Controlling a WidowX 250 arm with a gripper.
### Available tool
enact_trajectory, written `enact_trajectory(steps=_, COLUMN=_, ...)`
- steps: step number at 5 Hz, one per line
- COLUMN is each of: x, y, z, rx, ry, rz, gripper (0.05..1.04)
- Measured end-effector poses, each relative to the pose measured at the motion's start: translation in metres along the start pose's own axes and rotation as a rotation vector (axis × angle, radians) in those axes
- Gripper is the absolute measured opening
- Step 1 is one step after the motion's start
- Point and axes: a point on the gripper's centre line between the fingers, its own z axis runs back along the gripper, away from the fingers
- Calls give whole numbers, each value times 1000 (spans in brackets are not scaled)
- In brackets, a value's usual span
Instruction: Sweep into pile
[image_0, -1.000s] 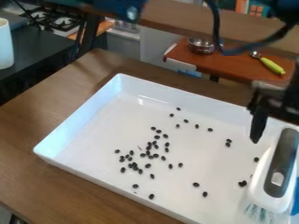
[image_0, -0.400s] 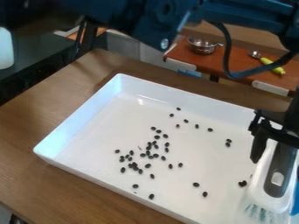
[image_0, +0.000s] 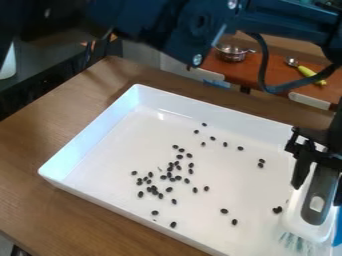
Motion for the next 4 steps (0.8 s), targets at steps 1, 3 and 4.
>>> enact_trajectory(steps=1, x=-2, y=4, z=-5, rx=-11, ry=20, rz=2, gripper=505)
enact_trajectory(steps=3, x=-8, y=35, z=-9, rx=-19, ry=41, rz=27, gripper=504)
enact_trajectory(steps=4, x=-10, y=51, z=-10, rx=-25, ry=51, rz=38, gripper=504)
